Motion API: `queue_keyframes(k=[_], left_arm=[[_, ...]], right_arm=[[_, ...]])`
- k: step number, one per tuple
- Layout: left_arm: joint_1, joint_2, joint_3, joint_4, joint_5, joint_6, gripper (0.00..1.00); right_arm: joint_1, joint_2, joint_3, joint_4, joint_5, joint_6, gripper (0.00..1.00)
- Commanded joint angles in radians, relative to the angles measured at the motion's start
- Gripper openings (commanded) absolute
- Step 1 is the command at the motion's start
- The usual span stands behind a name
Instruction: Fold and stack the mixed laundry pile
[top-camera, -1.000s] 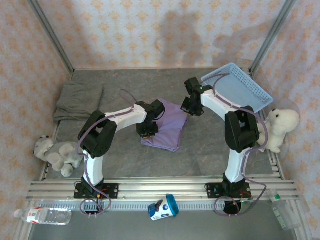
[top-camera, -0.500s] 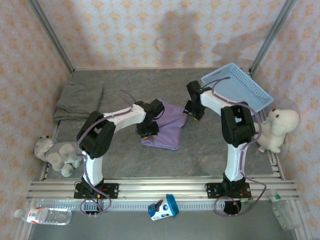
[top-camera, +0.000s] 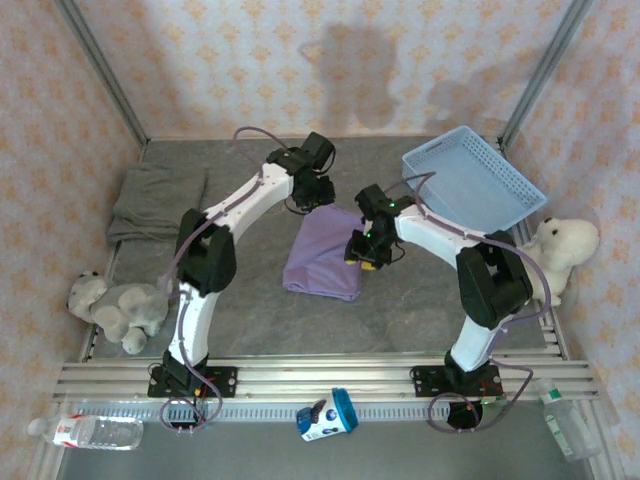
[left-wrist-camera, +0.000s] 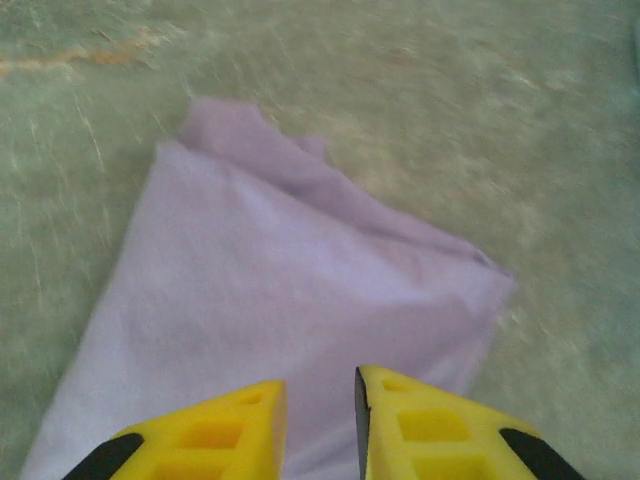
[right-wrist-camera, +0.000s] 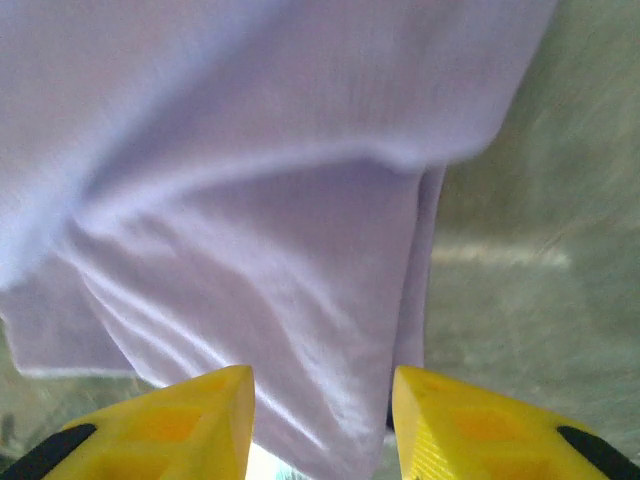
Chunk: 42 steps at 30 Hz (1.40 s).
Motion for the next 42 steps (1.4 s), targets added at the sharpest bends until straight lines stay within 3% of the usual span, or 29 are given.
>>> queue_keyframes(k=[1, 6, 9, 11, 17, 21, 26, 28, 30, 33, 35, 37, 39, 42], left_arm=[[0.028, 0.128, 0.077, -0.075, -0.008, 0.027, 0.23], [0.03, 0.211, 0.119, -0.112, -0.024, 0.042, 0.22], [0.038, 0.233, 0.11, -0.138, -0.07, 0.047, 0.21], [0.052, 0.247, 0.104, -0.171, -0.114, 0.039, 0.19], [0.086, 0.22, 0.024, -0.201, -0.208, 0.059, 0.17], [0.086, 0.163, -0.074, -0.187, -0.232, 0.057, 0.17], [0.086, -0.001, -0.345, -0.127, -0.26, -0.001, 0.17], [0.084, -0.098, -0.488, -0.074, -0.233, -0.05, 0.18], [0.074, -0.212, -0.614, -0.016, -0.194, -0.101, 0.27], [0.064, -0.348, -0.671, 0.017, -0.183, -0.113, 0.53], [0.066, -0.387, -0.64, 0.015, -0.178, -0.074, 0.62], [0.066, -0.39, -0.579, -0.01, -0.195, -0.014, 0.85], [0.071, -0.362, -0.513, -0.045, -0.238, 0.055, 0.88], [0.086, -0.306, -0.449, -0.075, -0.256, 0.126, 0.89]], right_arm=[[0.01, 0.005, -0.052, -0.001, -0.101, -0.017, 0.39], [0.017, 0.041, -0.088, 0.03, -0.129, -0.011, 0.34], [0.016, 0.048, -0.104, 0.018, -0.105, -0.003, 0.1], [0.012, 0.036, -0.11, -0.026, -0.044, -0.017, 0.0], [-0.064, -0.033, -0.144, -0.109, 0.03, -0.073, 0.0], [-0.082, 0.02, -0.094, -0.129, 0.056, -0.12, 0.0], [-0.137, 0.1, 0.023, -0.165, 0.138, -0.196, 0.0], [-0.162, 0.121, 0.079, -0.19, 0.182, -0.242, 0.07], [-0.178, 0.141, 0.146, -0.216, 0.202, -0.297, 0.21], [-0.183, 0.138, 0.228, -0.236, 0.186, -0.338, 0.43], [-0.186, 0.122, 0.262, -0.232, 0.169, -0.335, 0.56], [-0.186, 0.105, 0.284, -0.229, 0.167, -0.315, 0.66], [-0.189, 0.081, 0.29, -0.219, 0.186, -0.281, 0.74], [-0.191, 0.042, 0.273, -0.202, 0.212, -0.231, 0.77]])
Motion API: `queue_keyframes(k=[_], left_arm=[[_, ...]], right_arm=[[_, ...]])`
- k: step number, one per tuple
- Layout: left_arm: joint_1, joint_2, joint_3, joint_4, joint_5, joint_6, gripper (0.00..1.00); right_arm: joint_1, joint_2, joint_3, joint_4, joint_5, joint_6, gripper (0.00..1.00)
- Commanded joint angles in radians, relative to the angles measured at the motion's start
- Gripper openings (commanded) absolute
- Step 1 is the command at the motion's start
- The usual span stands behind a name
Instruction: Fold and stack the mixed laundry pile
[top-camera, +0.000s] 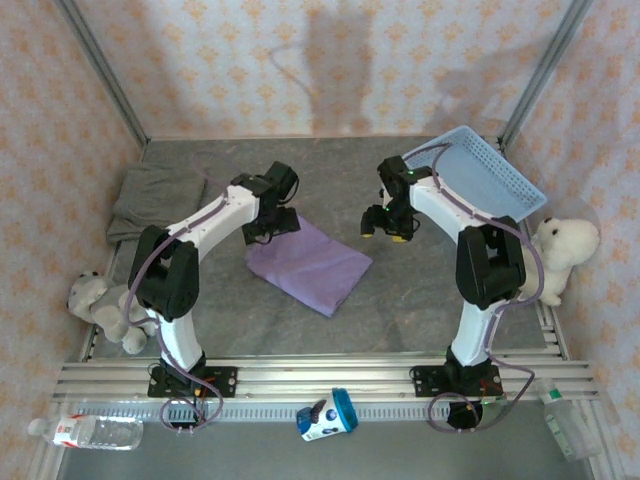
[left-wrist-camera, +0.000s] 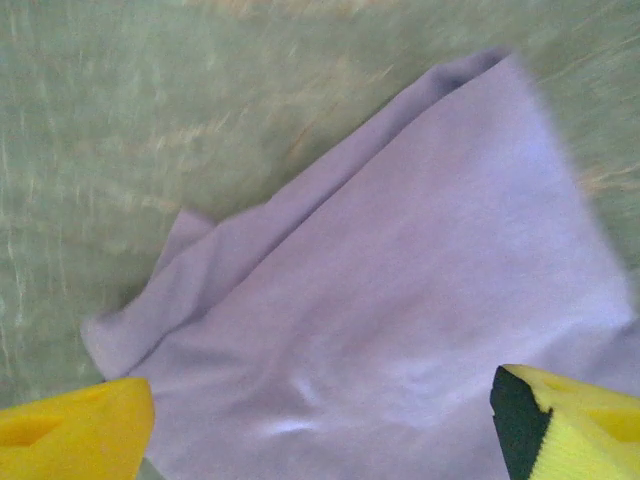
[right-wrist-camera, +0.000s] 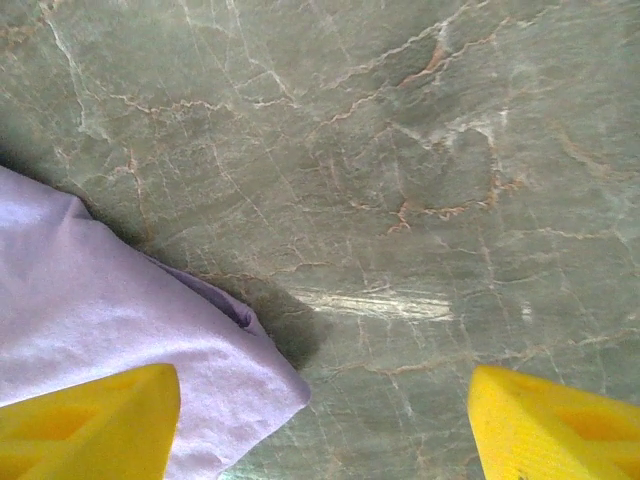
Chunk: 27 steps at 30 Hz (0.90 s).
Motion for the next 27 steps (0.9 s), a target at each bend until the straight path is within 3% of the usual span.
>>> queue_keyframes(k=[1, 9, 17, 23, 25, 27], left_arm=[[0.021, 0.053, 0.05, -0.04, -0.051, 0.119, 0.89], [0.036, 0.178, 0.05, -0.007, 0.023, 0.31, 0.88], [0.036, 0.301, -0.023, 0.012, 0.029, 0.291, 0.84], [0.037, 0.307, -0.156, 0.116, 0.135, 0.224, 0.62], [0.036, 0.311, -0.172, 0.129, 0.152, 0.215, 0.51], [0.037, 0.314, -0.184, 0.142, 0.176, 0.208, 0.33]], right_arm=[[-0.003, -0.084, -0.004, -0.018, 0.054, 0.058, 0.77], [-0.004, -0.211, -0.122, 0.041, 0.113, 0.157, 0.78], [-0.005, -0.268, -0.188, 0.069, 0.148, 0.186, 0.77], [-0.006, -0.266, -0.17, 0.064, 0.189, 0.187, 0.77], [-0.008, -0.254, -0.147, 0.051, 0.205, 0.185, 0.77], [-0.01, -0.239, -0.121, 0.04, 0.222, 0.182, 0.76]])
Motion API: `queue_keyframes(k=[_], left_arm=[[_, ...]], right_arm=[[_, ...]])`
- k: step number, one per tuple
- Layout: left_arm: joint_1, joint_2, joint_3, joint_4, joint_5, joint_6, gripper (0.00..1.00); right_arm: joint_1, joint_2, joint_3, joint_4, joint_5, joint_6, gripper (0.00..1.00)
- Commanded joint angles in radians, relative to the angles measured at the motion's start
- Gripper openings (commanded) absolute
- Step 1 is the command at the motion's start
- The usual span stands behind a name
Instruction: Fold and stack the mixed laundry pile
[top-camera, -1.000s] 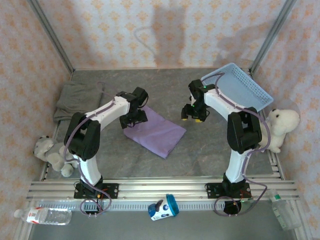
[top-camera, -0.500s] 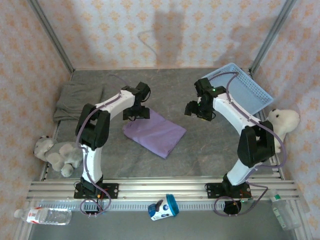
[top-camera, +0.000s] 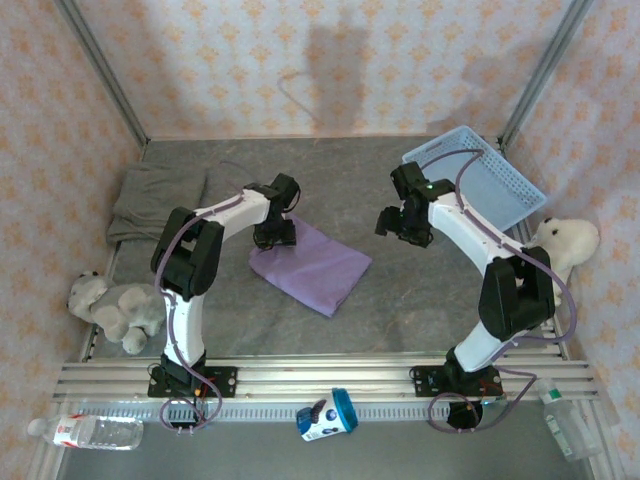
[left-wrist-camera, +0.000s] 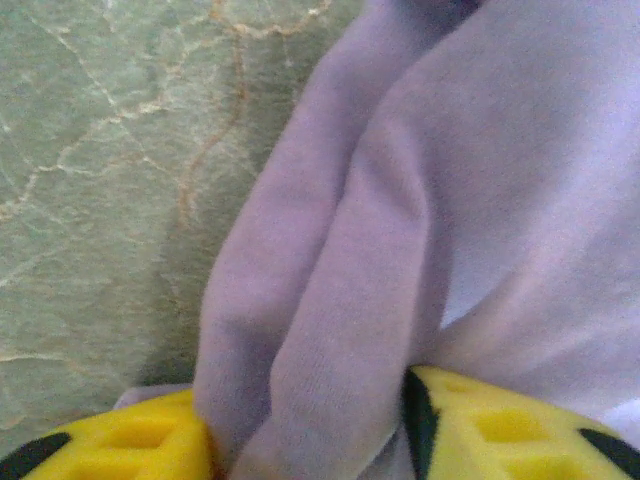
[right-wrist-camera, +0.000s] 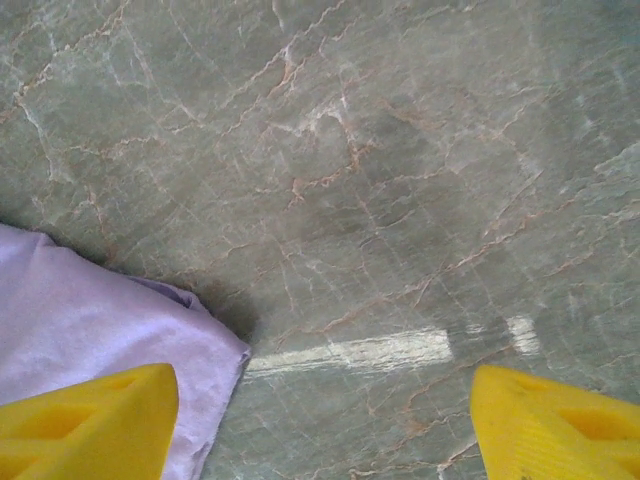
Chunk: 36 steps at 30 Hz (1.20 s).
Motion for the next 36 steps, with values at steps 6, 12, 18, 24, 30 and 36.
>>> queue_keyframes(k=[6, 12, 18, 24, 30, 36], left_arm=[[0.004, 0.09, -0.07, -0.043, 0.037, -0.026, 0.0], [0.037, 0.065, 0.142, -0.158, -0.028, 0.008, 0.0], [0.102, 0.112, 0.426, -0.323, -0.129, 0.077, 0.0], [0.138, 0.153, 0.57, -0.407, -0.187, 0.094, 0.0], [0.162, 0.137, 0.541, -0.378, -0.146, -0.002, 0.0], [0.177, 0.141, 0.563, -0.366, -0.169, -0.009, 0.0]], right_arm=[[-0.015, 0.03, 0.127, -0.037, 0.099, -0.006, 0.76], [-0.019, 0.032, 0.14, -0.009, 0.126, 0.021, 1.0], [-0.033, 0.032, 0.155, 0.005, 0.151, 0.037, 0.99], [-0.042, 0.042, 0.158, 0.014, 0.163, 0.055, 0.99], [-0.044, 0.07, 0.17, 0.012, 0.154, 0.057, 0.99], [-0.043, 0.097, 0.177, 0.014, 0.13, 0.058, 0.99]])
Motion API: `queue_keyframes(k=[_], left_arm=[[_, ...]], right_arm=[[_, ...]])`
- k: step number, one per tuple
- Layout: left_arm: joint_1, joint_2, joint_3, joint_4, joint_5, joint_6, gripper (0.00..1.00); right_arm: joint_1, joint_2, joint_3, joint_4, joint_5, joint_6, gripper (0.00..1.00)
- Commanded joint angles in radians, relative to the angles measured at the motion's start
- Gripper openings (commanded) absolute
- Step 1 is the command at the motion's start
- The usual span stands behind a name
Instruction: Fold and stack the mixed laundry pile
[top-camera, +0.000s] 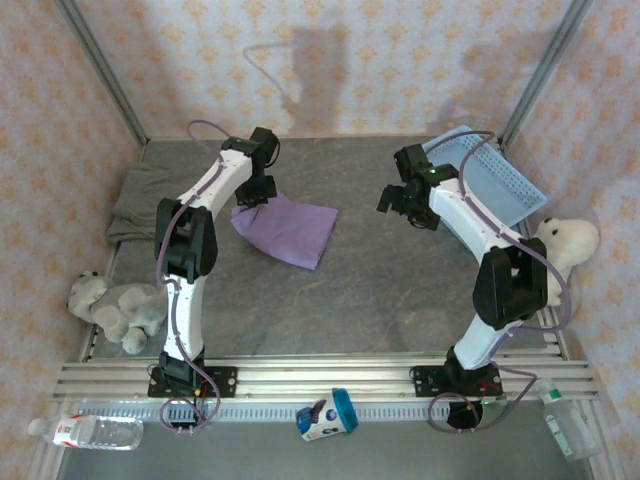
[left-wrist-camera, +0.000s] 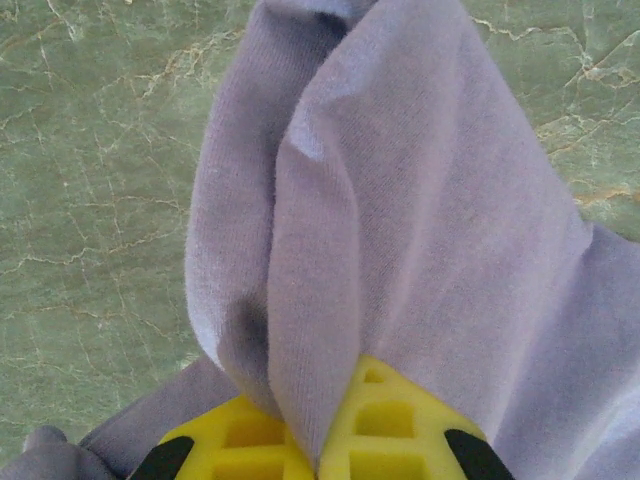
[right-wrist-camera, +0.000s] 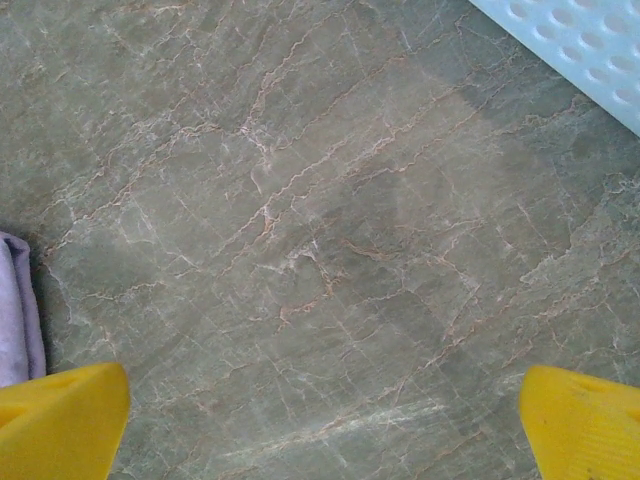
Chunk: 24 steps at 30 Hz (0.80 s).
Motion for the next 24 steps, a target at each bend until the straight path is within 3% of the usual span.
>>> queue_keyframes(k=[1, 5, 13, 24], left_arm=[[0.024, 0.007, 0.053, -0.041, -0.041, 0.001, 0.0], [0.055, 0.028, 0.146, -0.091, -0.113, 0.094, 0.0], [0.152, 0.087, 0.383, -0.184, -0.148, 0.286, 0.0], [0.24, 0.076, 0.546, -0.235, -0.186, 0.387, 0.0]], right_arm=[[-0.006, 0.018, 0.036, 0.004, 0.007, 0.014, 0.99], [-0.006, 0.017, 0.044, -0.003, 0.019, 0.012, 0.99], [-0.007, 0.042, 0.063, -0.014, 0.038, 0.022, 0.99], [-0.007, 0.166, 0.173, -0.069, 0.02, 0.026, 0.99]])
